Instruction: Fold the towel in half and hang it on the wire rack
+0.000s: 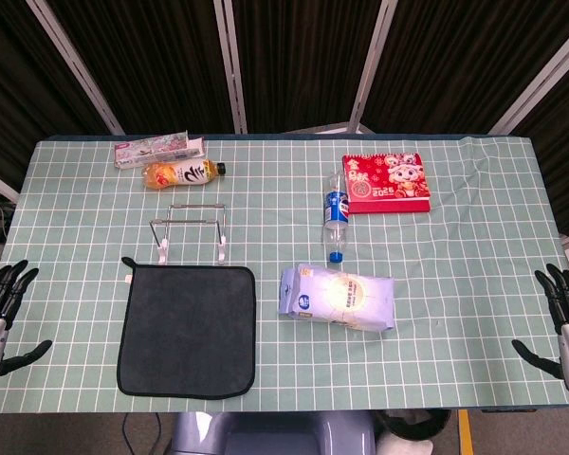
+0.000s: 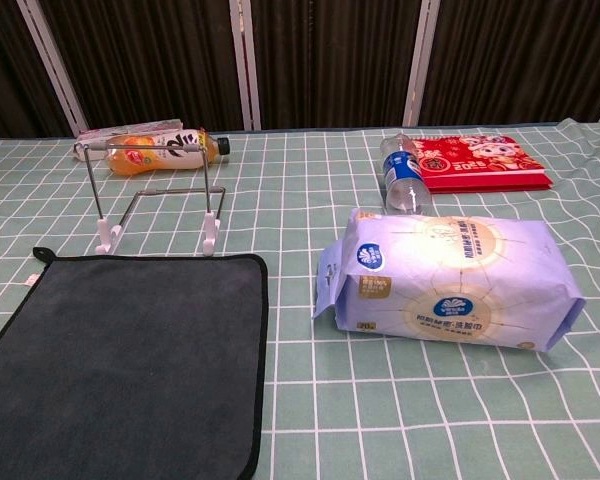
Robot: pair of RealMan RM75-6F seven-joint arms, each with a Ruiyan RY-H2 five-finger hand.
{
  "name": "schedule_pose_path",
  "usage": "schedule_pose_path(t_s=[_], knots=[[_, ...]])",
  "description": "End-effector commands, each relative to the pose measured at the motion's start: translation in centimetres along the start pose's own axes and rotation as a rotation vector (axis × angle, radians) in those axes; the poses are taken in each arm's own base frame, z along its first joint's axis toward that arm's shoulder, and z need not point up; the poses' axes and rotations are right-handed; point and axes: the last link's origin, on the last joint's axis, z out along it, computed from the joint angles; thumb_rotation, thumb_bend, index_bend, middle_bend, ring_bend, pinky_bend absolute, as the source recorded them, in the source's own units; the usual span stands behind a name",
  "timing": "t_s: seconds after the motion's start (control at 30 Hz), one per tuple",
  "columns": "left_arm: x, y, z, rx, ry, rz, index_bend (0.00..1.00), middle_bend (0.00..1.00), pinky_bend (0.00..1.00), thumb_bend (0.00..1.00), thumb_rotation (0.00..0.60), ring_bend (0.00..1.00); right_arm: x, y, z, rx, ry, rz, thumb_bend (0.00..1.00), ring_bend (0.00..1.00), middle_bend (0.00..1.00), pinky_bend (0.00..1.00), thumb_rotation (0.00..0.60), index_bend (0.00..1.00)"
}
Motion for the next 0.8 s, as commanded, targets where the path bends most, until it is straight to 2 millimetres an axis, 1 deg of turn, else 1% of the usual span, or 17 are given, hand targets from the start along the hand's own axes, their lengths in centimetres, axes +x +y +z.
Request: schedule_pose_path(t_s=[0.03, 0.2, 0.33, 0.4, 0.5, 0.6, 0.67, 0.73, 0.8], knots=[[-0.1, 0.0, 0.0, 0.0, -0.002, 0.002, 0.0, 0.0, 0.0, 0.0, 0.6, 0.0, 0.0, 0.0, 0.0, 0.0, -0.002, 0.001, 0.0, 0.0, 0.0, 0.0, 0.6, 0.0], [-0.5, 0.0, 0.3, 0.0, -0.015, 0.009, 0.0, 0.0, 0.0, 0.0, 0.6, 0.0, -0.1, -0.1, 0.1, 0.0, -0.005, 0.001, 0.0, 0.0, 0.0, 0.0, 0.6, 0.0], [-1.3, 1.4, 1.6, -0.07, -0.048, 0.024, 0.0, 0.0, 0.0, 0.0, 0.6, 0.0, 0.1, 0.0, 0.3, -0.013, 0.0, 0.008, 0.0, 0.0, 0.0, 0.0, 0.6, 0.0], [-1.8, 2.8, 2.8, -0.149, -0.059, 0.044, 0.0, 0.0, 0.0, 0.0, 0.6, 0.0, 0.2, 0.1, 0.4, -0.018, 0.002, 0.009, 0.0, 0.0, 0.0, 0.0, 0.6, 0.0], [-2.7, 5.6, 5.2, -0.317, -0.051, 0.1, 0.0, 0.0, 0.0, 0.0, 0.6, 0.0, 0.1, 0.2, 0.5, -0.028, 0.001, 0.004, 0.0, 0.0, 0.0, 0.0, 0.6, 0.0], [-3.5, 7.9, 6.9, -0.435, -0.06, 0.153, 0.01, 0.0, 0.0, 0.0, 0.6, 0.0, 0.0, 0.3, 0.7, -0.041, -0.001, 0.0, 0.0, 0.0, 0.0, 0.0, 0.6, 0.0], [-4.2, 9.6, 8.0, -0.503, -0.08, 0.18, 0.06, 0.0, 0.0, 0.0, 0.6, 0.0, 0.0, 0.4, 0.8, -0.05, -0.003, -0.004, 0.0, 0.0, 0.0, 0.0, 0.6, 0.0], [-5.0, 11.7, 9.3, -0.572, -0.099, 0.208, 0.12, 0.0, 0.0, 0.03, 0.6, 0.0, -0.1, 0.6, 1.0, -0.06, -0.005, -0.008, 0.0, 0.0, 0.0, 0.0, 0.6, 0.0], [-6.1, 14.2, 10.8, -0.657, -0.112, 0.256, 0.17, 0.0, 0.0, 0.09, 0.6, 0.0, -0.3, 0.8, 1.2, -0.071, -0.011, -0.017, 0.0, 0.0, 0.0, 0.0, 0.6, 0.0]])
